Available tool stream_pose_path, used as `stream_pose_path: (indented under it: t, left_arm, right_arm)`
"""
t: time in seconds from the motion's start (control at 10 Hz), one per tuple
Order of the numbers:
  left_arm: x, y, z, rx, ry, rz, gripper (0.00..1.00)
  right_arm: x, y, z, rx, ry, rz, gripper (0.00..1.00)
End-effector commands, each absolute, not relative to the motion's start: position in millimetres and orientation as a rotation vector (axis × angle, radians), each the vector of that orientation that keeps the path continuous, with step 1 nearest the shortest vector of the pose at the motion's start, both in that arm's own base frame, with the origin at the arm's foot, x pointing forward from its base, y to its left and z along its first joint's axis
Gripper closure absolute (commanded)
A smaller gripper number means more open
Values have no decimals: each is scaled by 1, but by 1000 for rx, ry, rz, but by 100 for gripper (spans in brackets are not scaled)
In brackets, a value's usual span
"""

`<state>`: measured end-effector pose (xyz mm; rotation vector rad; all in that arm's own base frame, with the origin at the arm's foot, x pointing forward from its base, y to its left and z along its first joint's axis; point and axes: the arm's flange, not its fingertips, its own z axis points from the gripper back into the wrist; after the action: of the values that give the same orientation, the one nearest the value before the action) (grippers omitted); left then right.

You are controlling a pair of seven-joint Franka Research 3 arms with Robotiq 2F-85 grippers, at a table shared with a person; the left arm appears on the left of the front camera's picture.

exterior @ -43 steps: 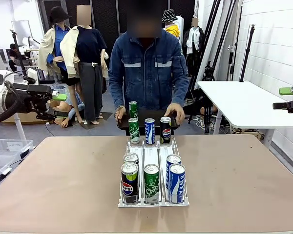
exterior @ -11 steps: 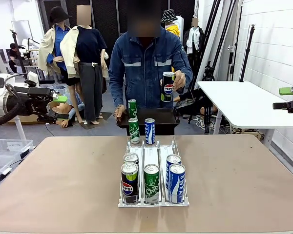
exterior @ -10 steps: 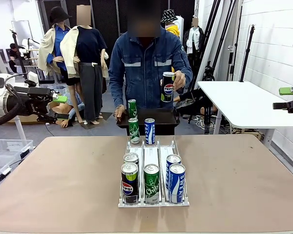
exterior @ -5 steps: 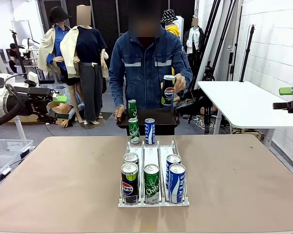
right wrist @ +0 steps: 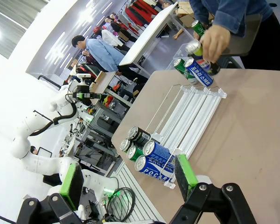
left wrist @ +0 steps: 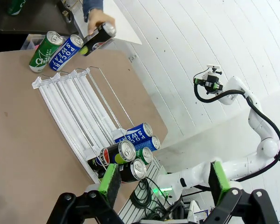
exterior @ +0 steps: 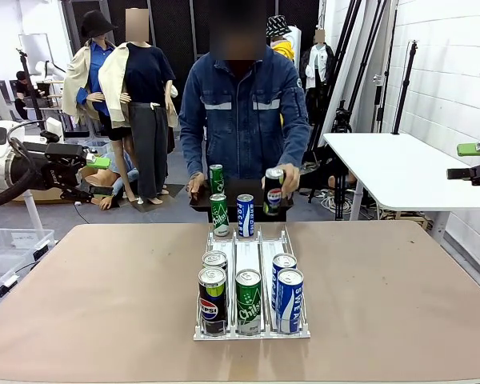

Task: Retrieve and hand over the desired beverage to the person.
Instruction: Pick up another can of the same type that the person held from the Automatic Can Dispenser.

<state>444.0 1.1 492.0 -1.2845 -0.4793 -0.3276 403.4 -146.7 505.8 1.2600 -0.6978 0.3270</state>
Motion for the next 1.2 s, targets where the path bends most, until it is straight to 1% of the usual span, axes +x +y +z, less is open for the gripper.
stream_pose_path:
  t: [0.0,1.1]
  left_arm:
    - [444,2,492,-1290,-482,-327,0]
    - [444,2,492,-1290,-482,-327,0]
  right_arm:
    - [403,-146,506,1273,-703,332,0]
    - [403,-146,506,1273,-703,332,0]
